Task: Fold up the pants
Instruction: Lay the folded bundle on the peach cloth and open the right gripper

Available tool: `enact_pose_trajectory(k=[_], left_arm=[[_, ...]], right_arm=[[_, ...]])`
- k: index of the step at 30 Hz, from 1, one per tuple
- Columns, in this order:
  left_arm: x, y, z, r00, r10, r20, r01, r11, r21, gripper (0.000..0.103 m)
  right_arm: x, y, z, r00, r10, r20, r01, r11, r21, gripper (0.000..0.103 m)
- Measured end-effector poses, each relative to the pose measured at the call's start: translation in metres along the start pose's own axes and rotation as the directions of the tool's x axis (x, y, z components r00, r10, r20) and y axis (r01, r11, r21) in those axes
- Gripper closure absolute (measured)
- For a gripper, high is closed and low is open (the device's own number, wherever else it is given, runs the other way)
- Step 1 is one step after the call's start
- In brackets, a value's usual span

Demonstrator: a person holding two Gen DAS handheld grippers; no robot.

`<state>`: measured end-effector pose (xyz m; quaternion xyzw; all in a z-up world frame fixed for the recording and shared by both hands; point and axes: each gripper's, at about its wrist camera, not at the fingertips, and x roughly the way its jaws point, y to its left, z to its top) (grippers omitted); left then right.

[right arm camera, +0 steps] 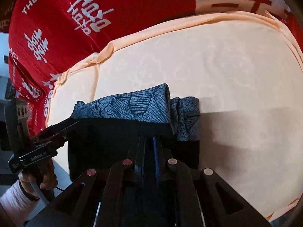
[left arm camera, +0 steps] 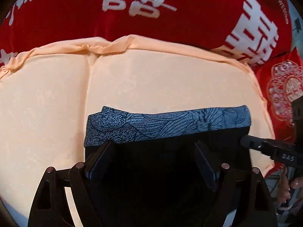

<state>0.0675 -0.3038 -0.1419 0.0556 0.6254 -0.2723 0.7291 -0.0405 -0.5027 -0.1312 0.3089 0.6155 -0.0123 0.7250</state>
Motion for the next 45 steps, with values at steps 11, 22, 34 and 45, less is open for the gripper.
enact_pose_trajectory(k=[11, 22, 34, 45], left_arm=[[-0.011, -0.002, -0.015, 0.992, 0.119, -0.035, -0.119, 0.993, -0.001, 0.017], [-0.055, -0.006, -0.072, 0.979, 0.169, -0.115, -0.172, 0.985, -0.011, 0.000], [-0.093, -0.026, -0.121, 0.950, 0.257, -0.175, -0.253, 0.966, 0.046, 0.000], [-0.136, -0.026, -0.134, 0.946, 0.285, -0.156, -0.286, 0.958, 0.016, 0.000]], right_arm=[[-0.018, -0.006, -0.010, 1.000, -0.017, -0.025, 0.018, 0.998, 0.055, 0.087], [-0.053, -0.019, -0.081, 0.989, -0.110, -0.094, 0.124, 0.980, 0.154, 0.052], [-0.085, 0.028, -0.127, 0.969, -0.229, -0.089, 0.237, 0.967, 0.094, 0.008], [-0.109, 0.065, -0.131, 0.965, -0.247, -0.084, 0.254, 0.963, 0.087, 0.000]])
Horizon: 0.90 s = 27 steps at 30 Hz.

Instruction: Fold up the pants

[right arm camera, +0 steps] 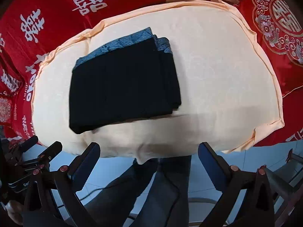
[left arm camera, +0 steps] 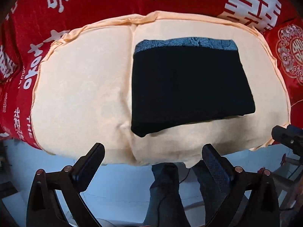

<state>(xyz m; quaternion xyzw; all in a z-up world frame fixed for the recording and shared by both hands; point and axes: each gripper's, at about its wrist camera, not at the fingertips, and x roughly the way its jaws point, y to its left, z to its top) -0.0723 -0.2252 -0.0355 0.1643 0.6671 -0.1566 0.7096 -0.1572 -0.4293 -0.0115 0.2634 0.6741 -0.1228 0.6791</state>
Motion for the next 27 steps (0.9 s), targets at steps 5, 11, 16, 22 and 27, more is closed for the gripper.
enact_pose_trajectory(k=[5, 11, 16, 22, 27], left_arm=[[-0.016, 0.004, -0.002, 1.000, 0.001, 0.017, -0.001, 1.000, -0.011, 0.000], [-0.031, 0.002, -0.004, 0.999, 0.001, 0.043, -0.001, 1.000, -0.004, 0.000], [-0.038, 0.000, -0.005, 0.999, -0.006, 0.047, 0.007, 1.000, -0.009, 0.000], [-0.043, 0.001, -0.007, 0.998, 0.011, 0.057, -0.010, 1.000, -0.012, 0.000], [-0.044, 0.003, -0.006, 0.998, 0.018, 0.062, -0.017, 1.000, -0.019, 0.000]], right_arm=[[-0.013, 0.011, 0.000, 0.999, -0.029, 0.022, 0.029, 0.999, -0.013, 0.000], [-0.023, 0.023, 0.002, 0.999, -0.038, 0.039, 0.039, 0.999, -0.029, 0.000], [-0.031, 0.032, 0.004, 0.998, -0.045, 0.048, 0.048, 0.998, -0.048, 0.000], [-0.035, 0.037, 0.006, 0.997, -0.054, 0.051, 0.057, 0.997, -0.051, 0.000], [-0.038, 0.043, 0.005, 0.996, -0.064, 0.058, 0.069, 0.995, -0.074, 0.000]])
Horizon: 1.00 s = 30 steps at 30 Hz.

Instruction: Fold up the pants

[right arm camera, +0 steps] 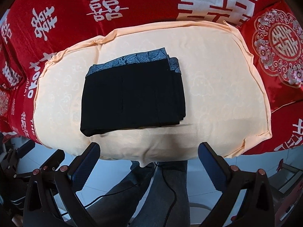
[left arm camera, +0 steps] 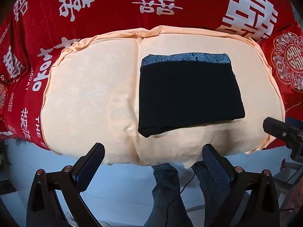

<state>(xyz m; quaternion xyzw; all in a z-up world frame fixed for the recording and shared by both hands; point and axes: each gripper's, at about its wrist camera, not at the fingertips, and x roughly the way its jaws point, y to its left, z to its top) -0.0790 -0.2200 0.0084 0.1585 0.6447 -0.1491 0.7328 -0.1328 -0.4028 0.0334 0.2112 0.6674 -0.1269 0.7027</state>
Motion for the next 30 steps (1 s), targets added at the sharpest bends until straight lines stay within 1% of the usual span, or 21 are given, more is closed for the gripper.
enact_pose_trajectory(k=[13, 22, 30], left_arm=[[-0.004, -0.001, 0.004, 1.000, 0.004, 0.012, -0.004, 1.000, 0.000, 0.000], [-0.005, 0.003, 0.007, 1.000, 0.005, 0.019, -0.005, 1.000, 0.023, 0.000], [-0.006, 0.003, 0.009, 0.999, 0.026, 0.030, -0.028, 0.999, 0.041, 0.000]], right_arm=[[-0.003, 0.010, 0.001, 1.000, -0.020, 0.004, 0.020, 1.000, -0.024, 0.000], [-0.004, 0.012, 0.002, 0.999, -0.036, 0.004, 0.037, 0.999, -0.026, 0.000], [-0.004, 0.016, 0.003, 0.999, -0.050, 0.010, 0.050, 0.998, -0.035, 0.000]])
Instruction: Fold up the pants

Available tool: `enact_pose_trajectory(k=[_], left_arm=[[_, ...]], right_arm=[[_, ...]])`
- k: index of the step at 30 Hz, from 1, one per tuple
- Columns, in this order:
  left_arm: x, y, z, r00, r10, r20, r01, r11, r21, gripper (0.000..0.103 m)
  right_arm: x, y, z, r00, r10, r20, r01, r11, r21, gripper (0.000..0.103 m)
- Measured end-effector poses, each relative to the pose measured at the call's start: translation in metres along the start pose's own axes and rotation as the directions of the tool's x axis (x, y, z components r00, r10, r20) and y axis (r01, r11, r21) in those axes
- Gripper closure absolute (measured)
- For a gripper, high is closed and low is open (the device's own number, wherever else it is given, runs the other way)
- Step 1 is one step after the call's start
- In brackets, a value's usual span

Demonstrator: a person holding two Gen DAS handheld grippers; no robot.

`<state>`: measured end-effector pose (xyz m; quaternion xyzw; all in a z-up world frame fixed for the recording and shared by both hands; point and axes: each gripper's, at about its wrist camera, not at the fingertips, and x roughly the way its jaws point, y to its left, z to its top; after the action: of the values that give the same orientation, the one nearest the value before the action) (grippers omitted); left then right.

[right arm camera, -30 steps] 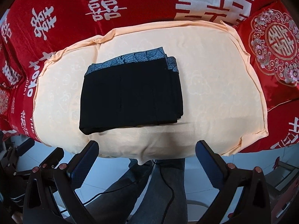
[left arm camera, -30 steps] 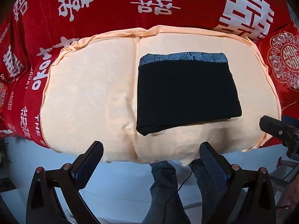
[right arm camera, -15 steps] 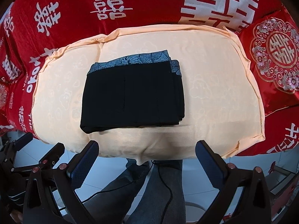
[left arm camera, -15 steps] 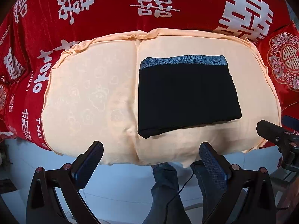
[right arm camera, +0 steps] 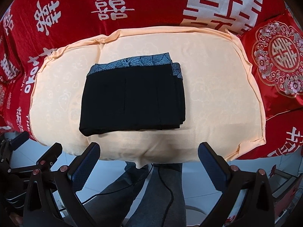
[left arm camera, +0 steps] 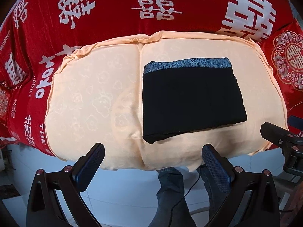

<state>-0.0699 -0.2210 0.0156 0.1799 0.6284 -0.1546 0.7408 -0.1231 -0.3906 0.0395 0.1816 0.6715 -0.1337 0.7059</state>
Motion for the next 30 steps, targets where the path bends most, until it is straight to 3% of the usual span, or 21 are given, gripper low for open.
enact_pose_trajectory(k=[14, 30], left_arm=[[0.001, -0.005, 0.005, 1.000, 0.009, 0.019, -0.010, 0.999, 0.047, 0.000], [0.004, 0.007, 0.007, 0.999, -0.036, 0.023, 0.035, 0.999, 0.025, 0.000]], right_arm=[[0.001, 0.002, 0.004, 1.000, -0.021, 0.001, 0.021, 1.000, 0.001, 0.000], [0.003, 0.009, 0.004, 0.999, -0.043, 0.000, 0.043, 0.999, 0.004, 0.000]])
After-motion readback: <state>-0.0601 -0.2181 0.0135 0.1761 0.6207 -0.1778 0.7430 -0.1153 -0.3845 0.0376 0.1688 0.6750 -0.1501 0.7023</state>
